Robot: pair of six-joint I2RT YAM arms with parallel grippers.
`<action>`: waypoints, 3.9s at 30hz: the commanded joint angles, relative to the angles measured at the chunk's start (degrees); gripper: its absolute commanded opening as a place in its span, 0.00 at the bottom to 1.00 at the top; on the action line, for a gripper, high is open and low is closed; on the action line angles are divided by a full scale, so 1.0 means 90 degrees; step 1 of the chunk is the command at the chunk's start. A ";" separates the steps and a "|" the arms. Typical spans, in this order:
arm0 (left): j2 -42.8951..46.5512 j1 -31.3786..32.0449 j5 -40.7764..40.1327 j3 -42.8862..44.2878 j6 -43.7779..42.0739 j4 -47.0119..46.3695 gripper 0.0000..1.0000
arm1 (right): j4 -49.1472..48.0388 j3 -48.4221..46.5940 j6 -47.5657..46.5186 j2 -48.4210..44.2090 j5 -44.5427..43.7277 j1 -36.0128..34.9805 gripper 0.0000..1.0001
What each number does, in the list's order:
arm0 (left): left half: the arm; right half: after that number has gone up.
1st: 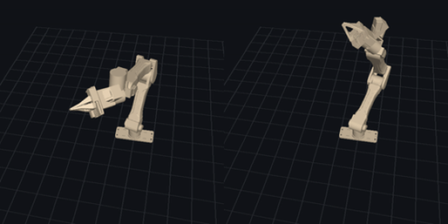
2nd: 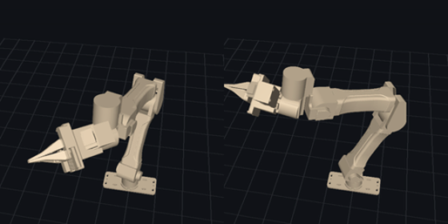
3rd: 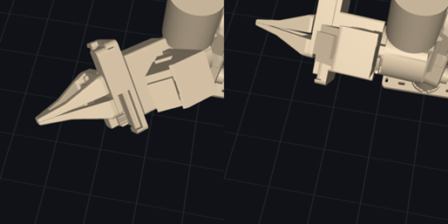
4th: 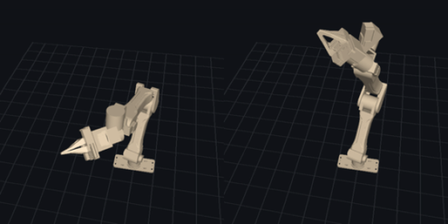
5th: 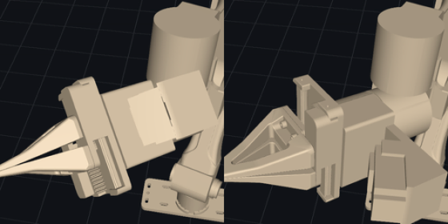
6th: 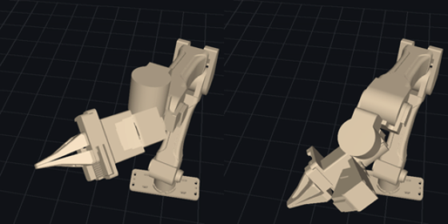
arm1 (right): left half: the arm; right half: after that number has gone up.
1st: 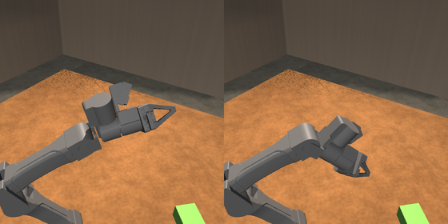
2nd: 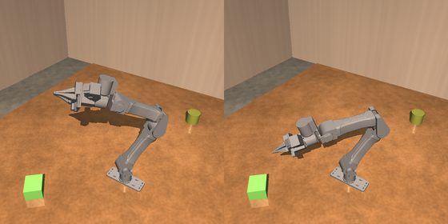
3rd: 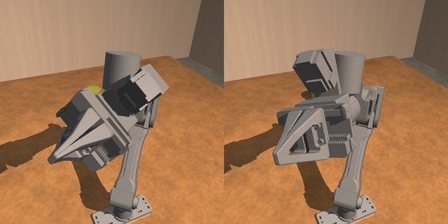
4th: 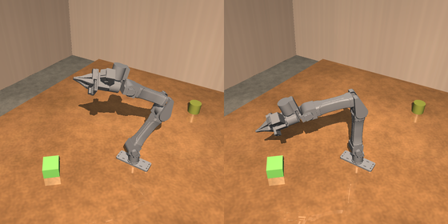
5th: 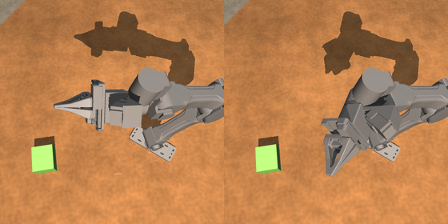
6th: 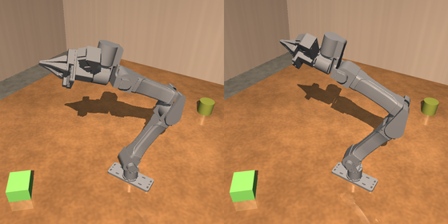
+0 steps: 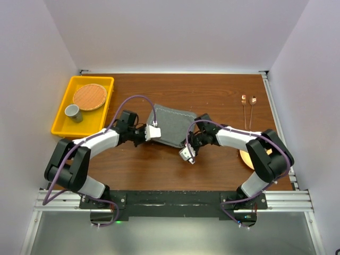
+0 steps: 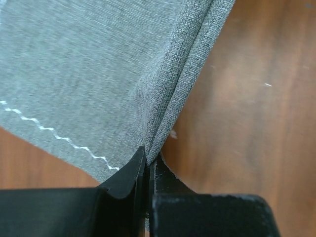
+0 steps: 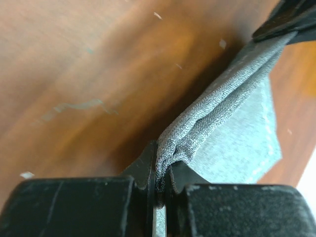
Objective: Fold the napkin into a case and place the utensils inside
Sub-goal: Turn over the upper triangle folded napkin at the center of the board, then smooth out the lower triangle-folded napkin at the center of the board.
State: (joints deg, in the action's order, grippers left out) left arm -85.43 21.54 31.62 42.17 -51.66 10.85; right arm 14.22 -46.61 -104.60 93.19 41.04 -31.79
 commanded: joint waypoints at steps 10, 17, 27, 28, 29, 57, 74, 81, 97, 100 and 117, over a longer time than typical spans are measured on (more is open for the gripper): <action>0.0887 0.0126 -0.0095 -0.0184 -0.0744 0.1507 0.46 | 0.1835 -0.0026 -0.0166 -0.0763 -0.0605 -0.0520 0.73; 0.2147 0.0126 0.0237 0.0489 -0.0368 0.2662 0.69 | 0.2689 -0.0914 0.2964 -0.2179 -0.0399 -0.0501 0.82; 0.1046 0.0126 -0.0279 0.0724 0.1804 0.0399 0.35 | 0.0911 -0.1852 1.0466 -0.1284 -0.1200 0.1186 0.57; 0.0832 0.0126 -0.0319 0.0744 0.1882 0.0318 0.32 | 0.0843 -0.1930 1.1021 -0.1118 -0.1210 0.1305 0.56; 0.0724 0.0126 -0.0349 0.0763 0.1892 0.0269 0.27 | 0.0813 -0.2066 1.1229 -0.0758 -0.1210 0.1422 0.54; 0.1289 -0.0342 -0.0290 0.0245 -0.0116 0.2260 0.37 | 0.1321 -0.2995 1.2335 0.1375 -0.0361 0.1687 0.45; 0.0674 -0.0372 -0.0446 -0.0037 -0.1837 0.2349 0.35 | 0.1681 -0.2565 1.1954 0.1550 0.0147 0.0661 0.37; 0.0644 -0.0372 -0.0593 -0.0077 -0.2365 0.2115 0.31 | 0.1740 -0.2624 1.1935 0.1794 0.0245 0.0661 0.34; 0.0752 -0.0362 -0.0769 -0.0135 -0.2786 0.2192 0.21 | 0.1946 -0.2770 1.1817 0.1833 0.0313 0.0661 0.35; 0.0820 -0.0362 -0.0672 -0.0047 -0.2766 0.2270 0.11 | 0.1955 -0.2780 1.1798 0.1824 0.0323 0.0661 0.37; 0.1406 -0.0333 -0.0320 0.0764 -0.2600 0.3472 0.00 | 0.2082 -0.2946 1.1827 0.1589 0.0323 0.0661 0.45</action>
State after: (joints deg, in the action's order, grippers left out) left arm -74.19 18.44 26.52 48.01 -74.63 38.26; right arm 32.23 -71.29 2.44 109.86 43.05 -25.76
